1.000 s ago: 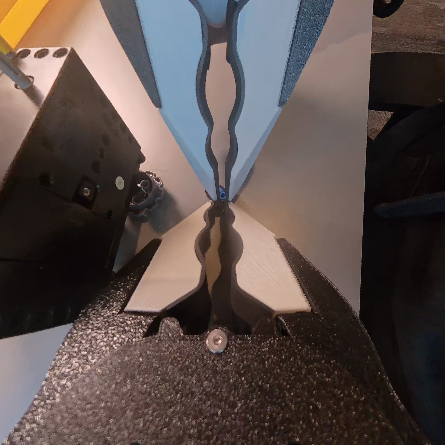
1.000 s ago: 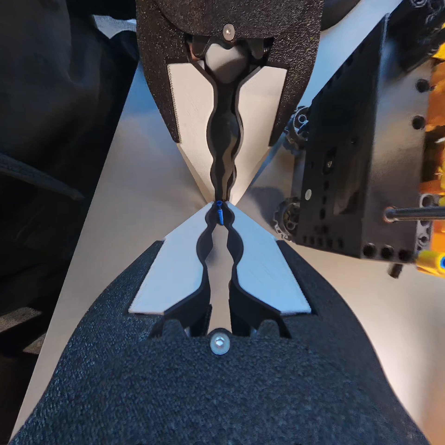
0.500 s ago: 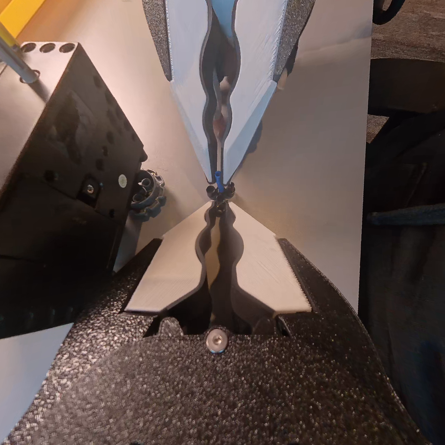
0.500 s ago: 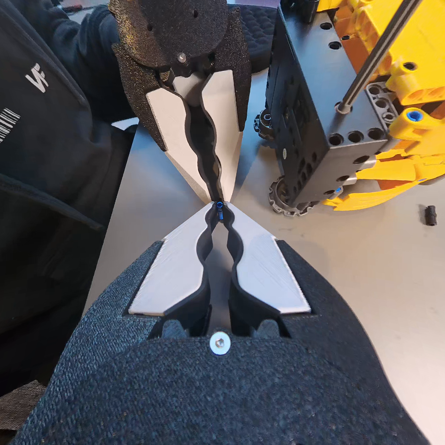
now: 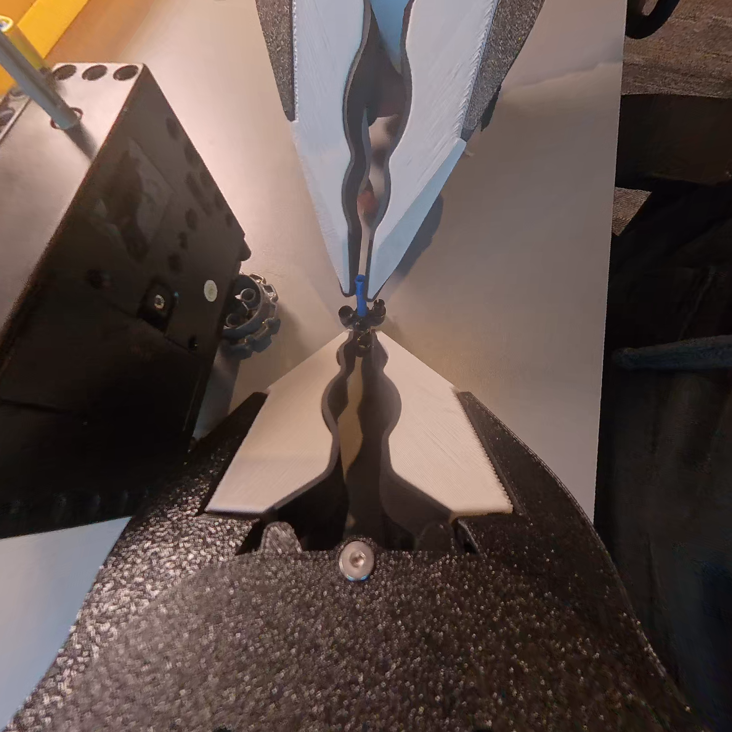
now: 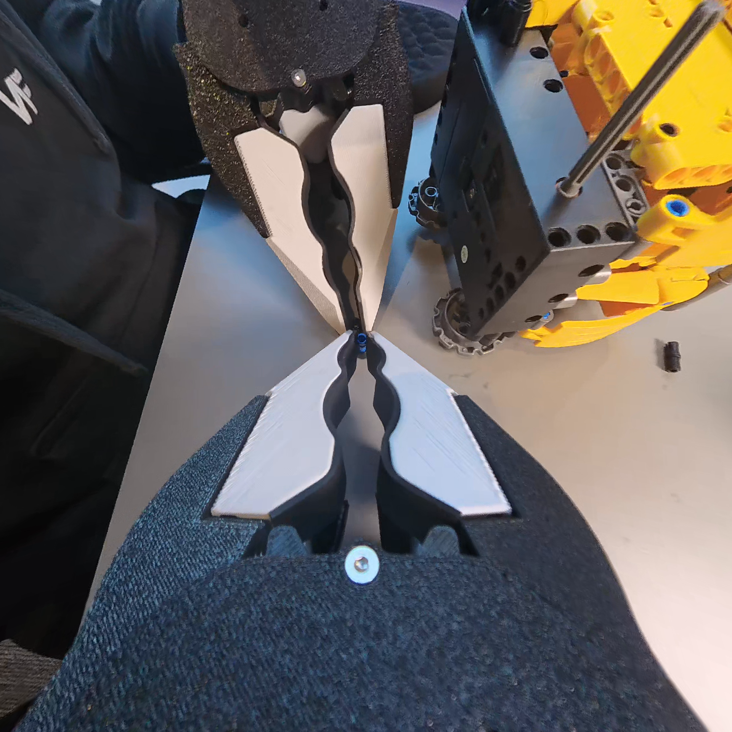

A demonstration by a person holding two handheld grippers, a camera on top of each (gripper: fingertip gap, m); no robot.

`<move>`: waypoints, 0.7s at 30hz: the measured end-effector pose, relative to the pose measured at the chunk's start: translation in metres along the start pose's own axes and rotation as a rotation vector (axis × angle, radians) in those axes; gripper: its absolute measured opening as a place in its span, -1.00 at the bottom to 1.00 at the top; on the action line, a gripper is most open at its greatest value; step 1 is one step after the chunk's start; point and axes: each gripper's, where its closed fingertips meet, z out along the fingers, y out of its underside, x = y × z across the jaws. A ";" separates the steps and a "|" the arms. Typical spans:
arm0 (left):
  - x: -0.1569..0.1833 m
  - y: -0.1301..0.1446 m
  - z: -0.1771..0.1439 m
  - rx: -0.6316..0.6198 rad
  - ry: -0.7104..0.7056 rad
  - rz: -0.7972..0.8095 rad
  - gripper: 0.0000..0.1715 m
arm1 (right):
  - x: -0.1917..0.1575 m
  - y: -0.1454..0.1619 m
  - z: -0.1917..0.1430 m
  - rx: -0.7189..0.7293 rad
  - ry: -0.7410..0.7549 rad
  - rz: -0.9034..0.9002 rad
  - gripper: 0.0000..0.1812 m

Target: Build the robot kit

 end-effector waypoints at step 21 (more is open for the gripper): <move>0.001 -0.001 -0.002 0.009 0.051 0.014 -0.96 | -0.004 0.001 0.002 -0.119 -0.088 -0.019 -0.76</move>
